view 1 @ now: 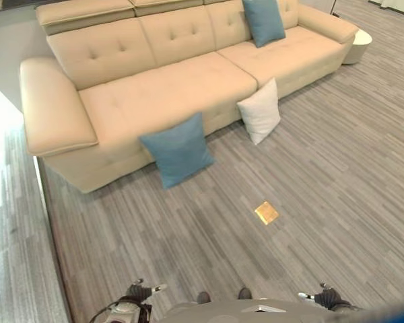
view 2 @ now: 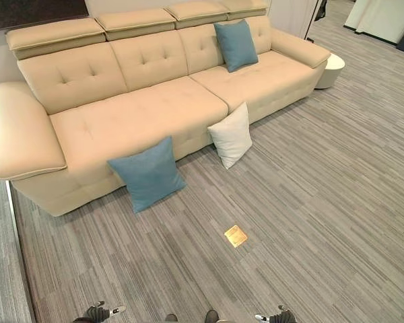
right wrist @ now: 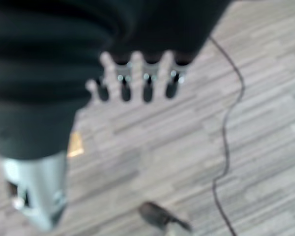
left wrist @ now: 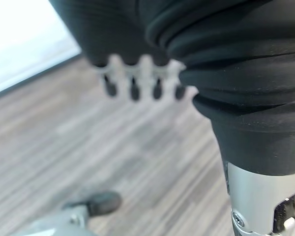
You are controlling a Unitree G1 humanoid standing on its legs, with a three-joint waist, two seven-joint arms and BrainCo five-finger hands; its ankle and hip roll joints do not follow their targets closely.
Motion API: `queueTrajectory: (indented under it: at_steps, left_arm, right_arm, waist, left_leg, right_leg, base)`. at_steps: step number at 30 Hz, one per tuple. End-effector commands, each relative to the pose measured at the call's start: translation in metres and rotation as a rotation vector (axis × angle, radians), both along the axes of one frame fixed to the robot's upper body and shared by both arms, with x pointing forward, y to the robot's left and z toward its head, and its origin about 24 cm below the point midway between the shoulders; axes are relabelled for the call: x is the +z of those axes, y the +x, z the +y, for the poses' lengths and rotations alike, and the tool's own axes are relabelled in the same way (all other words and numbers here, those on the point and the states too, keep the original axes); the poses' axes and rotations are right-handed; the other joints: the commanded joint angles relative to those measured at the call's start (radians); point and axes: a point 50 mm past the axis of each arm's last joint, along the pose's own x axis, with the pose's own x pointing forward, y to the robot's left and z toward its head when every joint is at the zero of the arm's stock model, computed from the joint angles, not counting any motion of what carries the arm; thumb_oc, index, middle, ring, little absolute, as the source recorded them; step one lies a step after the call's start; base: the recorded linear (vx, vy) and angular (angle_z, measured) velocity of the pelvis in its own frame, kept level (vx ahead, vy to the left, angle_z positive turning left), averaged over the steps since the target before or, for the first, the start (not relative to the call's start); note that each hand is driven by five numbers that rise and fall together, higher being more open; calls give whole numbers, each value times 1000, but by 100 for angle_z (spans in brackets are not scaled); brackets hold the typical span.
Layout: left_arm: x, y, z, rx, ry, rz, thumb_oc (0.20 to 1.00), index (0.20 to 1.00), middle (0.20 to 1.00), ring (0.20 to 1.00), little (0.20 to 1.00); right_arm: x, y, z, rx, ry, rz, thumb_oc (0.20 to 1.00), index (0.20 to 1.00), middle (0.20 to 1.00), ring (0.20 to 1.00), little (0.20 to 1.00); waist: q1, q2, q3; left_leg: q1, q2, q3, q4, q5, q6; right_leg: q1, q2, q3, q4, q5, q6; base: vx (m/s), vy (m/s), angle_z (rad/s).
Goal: Pick up all the scattered cushions and arrange them neatly on the sofa.
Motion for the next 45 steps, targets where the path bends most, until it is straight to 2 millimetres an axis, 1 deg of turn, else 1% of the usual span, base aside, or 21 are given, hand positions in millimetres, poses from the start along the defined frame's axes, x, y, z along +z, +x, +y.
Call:
queueTrajectory:
  at_steps: [1, 5, 10, 19, 27, 28, 29, 32, 33, 34, 35, 37, 40, 41, 42, 43, 44, 45]
  left_arm:
    - [1, 11, -1, -23, 3, 1, 1000, 1000, 1000, 1000, 1000]
    - [0, 14, -7, -10, -40, -16, 1000, 1000, 1000, 1000, 1000]
    - [-1, 16, -13, -61, -51, -7, 1000, 1000, 1000, 1000, 1000]
    - [-1, 15, -15, -79, -52, 0, 1000, 1000, 1000, 1000, 1000]
    - [-2, 15, -18, -82, -61, 3, 1000, 1000, 1000, 1000, 1000]
    - [-2, 16, -19, -74, -69, -4, 1000, 1000, 1000, 1000, 1000]
    - [-2, 15, -18, -71, -69, -3, 1000, 1000, 1000, 1000, 1000]
    - [-1, 19, -19, -73, -72, -14, 1000, 1000, 1000, 1000, 1000]
    - [-1, 19, -19, -73, -72, -14, 1000, 1000, 1000, 1000, 1000]
    - [0, 22, -19, -67, -73, -25, 1000, 1000, 1000, 1000, 1000]
    - [0, 22, -19, -67, -73, -25, 1000, 1000, 1000, 1000, 1000]
    - [0, 22, -19, -64, -80, -28, 1000, 1000, 1000, 1000, 1000]
    - [1, 24, -17, -66, -72, -35, 1000, 1000, 1000, 1000, 1000]
    - [1, 24, -17, -66, -72, -35, 1000, 1000, 1000, 1000, 1000]
    - [1, 25, -16, -64, -71, -38, 1000, 1000, 1000, 1000, 1000]
    - [2, 27, -14, -57, -71, -47, 1000, 1000, 1000, 1000, 1000]
    - [3, 29, -13, -56, -69, -54, 1000, 1000, 1000, 1000, 1000]
    - [3, 29, -13, -56, -69, -54, 1000, 1000, 1000, 1000, 1000]
  right_arm:
    - [5, 6, -15, -2, -49, 12, 1000, 1000, 1000, 1000, 1000]
    - [3, 5, -11, 19, -37, 25, 1000, 1000, 1000, 1000, 1000]
    - [2, 8, -5, 39, -17, 22, 1000, 1000, 1000, 1000, 1000]
    - [1, 6, -2, 53, -11, 27, 1000, 1000, 1000, 1000, 1000]
    - [2, 12, 1, 66, 3, 4, 1000, 1000, 1000, 1000, 1000]
    - [3, 20, 4, 89, 10, -15, 1000, 1000, 1000, 1000, 1000]
    - [3, 20, 4, 90, 11, -16, 1000, 1000, 1000, 1000, 1000]
    - [4, 29, 7, 109, 16, -36, 1000, 1000, 1000, 1000, 1000]
    - [4, 29, 7, 109, 16, -36, 1000, 1000, 1000, 1000, 1000]
    - [6, 35, 8, 118, 16, -49, 1000, 1000, 1000, 1000, 1000]
    - [6, 35, 8, 118, 16, -49, 1000, 1000, 1000, 1000, 1000]
    - [7, 41, 9, 130, 15, -61, 1000, 1000, 1000, 1000, 1000]
    - [9, 48, 9, 144, 12, -80, 1000, 1000, 1000, 1000, 1000]
    - [10, 48, 9, 144, 12, -80, 1000, 1000, 1000, 1000, 1000]
    - [10, 50, 10, 148, 15, -85, 1000, 1000, 1000, 1000, 1000]
    - [10, 52, 10, 149, 16, -94, 1000, 1000, 1000, 1000, 1000]
    - [11, 54, 11, 151, 18, -100, 1000, 1000, 1000, 1000, 1000]
    - [11, 54, 11, 151, 18, -100, 1000, 1000, 1000, 1000, 1000]
  waist:
    - [15, -2, -4]
    - [17, -4, -5]
    - [14, -6, -3]
    - [11, -8, -1]
    - [8, -5, 6]
    - [17, -8, 16]
    - [18, -9, 17]
    - [31, -18, 25]
    - [31, -18, 25]
    - [42, -22, 30]
    - [42, -22, 30]
    - [54, -22, 41]
    - [59, -21, 60]
    - [60, -22, 60]
    - [58, -20, 68]
    - [54, -14, 78]
    - [48, -11, 82]
    - [48, -12, 83]
  left_leg:
    - [-7, 109, 99, 9, 52, -88]
    - [-7, 107, 93, 9, 51, -86]
    - [-6, 108, 96, 9, 49, -86]
    - [4, 107, 102, 9, 42, -83]
    - [15, 101, 108, 9, 28, -73]
    - [30, 90, 110, 9, 19, -54]
    - [30, 89, 112, 9, 18, -52]
    - [20, 64, 104, 21, 7, -30]
    - [20, 64, 104, 21, 7, -30]
    - [6, 47, 99, 43, -13, -13]
    - [6, 47, 99, 43, -13, -13]
    - [-6, 29, 92, 57, -26, 7]
    - [-8, 12, 81, 59, -31, 29]
    - [-8, 11, 82, 59, -31, 29]
    - [-5, 8, 73, 58, -35, 36]
    - [2, 7, 57, 58, -39, 43]
    - [9, 7, 46, 56, -42, 46]
    - [10, 7, 46, 56, -43, 46]
  right_leg:
    - [24, -85, -26, 4, 6, 148]
    - [28, -86, -32, 4, 4, 147]
    - [28, -86, -29, 4, 3, 147]
    - [32, -85, -19, 4, 1, 147]
    - [32, -92, -8, 4, 1, 151]
    - [33, -97, 16, 4, 8, 153]
    - [33, -99, 18, 4, 9, 153]
    - [29, -121, 33, 12, 18, 164]
    - [28, -122, 33, 12, 18, 164]
    - [11, -140, 43, 38, 20, 174]
    - [11, -140, 43, 38, 20, 174]
    - [-29, -167, 55, 105, 27, 189]
    - [-90, -187, 82, 228, 57, 202]
    - [-92, -188, 83, 230, 56, 202]
    - [-114, -189, 92, 277, 65, 200]
    - [-145, -177, 112, 344, 67, 191]
    - [-175, -154, 131, 363, 61, 185]
    - [-176, -154, 132, 367, 59, 185]
  base:
    - [1, 1, 3]
    - [0, 0, 1]
    - [0, 0, 0]
    - [3, 0, 0]
    - [16, 9, 0]
    - [61, 67, -5]
    - [100, 116, -17]
    - [60, 108, -14]
    - [72, 195, -5]
    - [43, 120, -1]
    - [65, 204, -2]
    - [31, 164, -4]
    - [18, 137, -9]
    - [17, 86, -6]
    - [74, 103, 7]
    - [117, 130, 16]
    - [102, 93, 10]
    - [136, 44, 12]
